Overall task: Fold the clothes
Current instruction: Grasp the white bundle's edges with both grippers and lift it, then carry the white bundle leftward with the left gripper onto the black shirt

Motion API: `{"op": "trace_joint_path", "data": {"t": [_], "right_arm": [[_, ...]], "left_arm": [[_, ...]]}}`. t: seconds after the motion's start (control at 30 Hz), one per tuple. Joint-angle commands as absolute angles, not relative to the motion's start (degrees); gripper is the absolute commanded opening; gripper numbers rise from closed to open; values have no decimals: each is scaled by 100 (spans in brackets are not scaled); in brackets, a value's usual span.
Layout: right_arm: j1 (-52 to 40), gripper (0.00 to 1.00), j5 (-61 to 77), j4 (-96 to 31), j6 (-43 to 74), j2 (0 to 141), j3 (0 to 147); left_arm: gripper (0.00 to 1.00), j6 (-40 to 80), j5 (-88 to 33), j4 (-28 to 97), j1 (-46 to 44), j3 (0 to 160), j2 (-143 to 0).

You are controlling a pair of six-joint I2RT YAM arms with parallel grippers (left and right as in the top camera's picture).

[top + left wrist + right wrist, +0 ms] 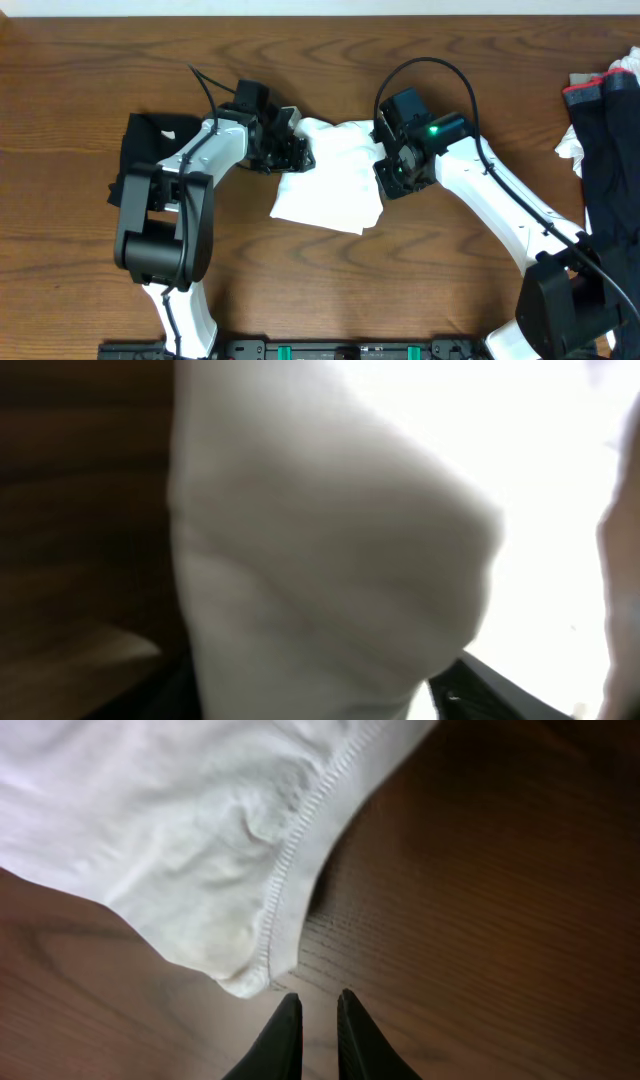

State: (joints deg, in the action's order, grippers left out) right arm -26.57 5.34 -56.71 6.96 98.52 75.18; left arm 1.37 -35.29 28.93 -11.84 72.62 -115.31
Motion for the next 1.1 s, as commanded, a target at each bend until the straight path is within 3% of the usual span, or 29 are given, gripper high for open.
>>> {"op": "trace_joint_path", "data": {"t": [0.0,0.13,0.27,0.37,0.77,1.07], "right_arm": [[-2620,12,541,-5645,832,9771,7548],[-2620,12,539,-5612,875,9771,7548],[-2615,12,539,-5594,875,9771,7548],[-2615,13,539,-5610,875,9771,7548],[-2519,13,537,-5636,871,9771,7548],[-2504,13,539,-5651,873,9771,7548]], "left_arm": [[66,64,-4344,2790,-1192,7207,-11664],[48,64,-4355,2794,-1201,7205,-11671],[15,21,-4357,2781,-1240,7205,-11671],[7,10,-4580,2753,-1273,7207,-11671],[6,-469,-4650,3789,-792,7811,-10731],[6,-1140,-4066,5006,395,8340,-10403]]}}
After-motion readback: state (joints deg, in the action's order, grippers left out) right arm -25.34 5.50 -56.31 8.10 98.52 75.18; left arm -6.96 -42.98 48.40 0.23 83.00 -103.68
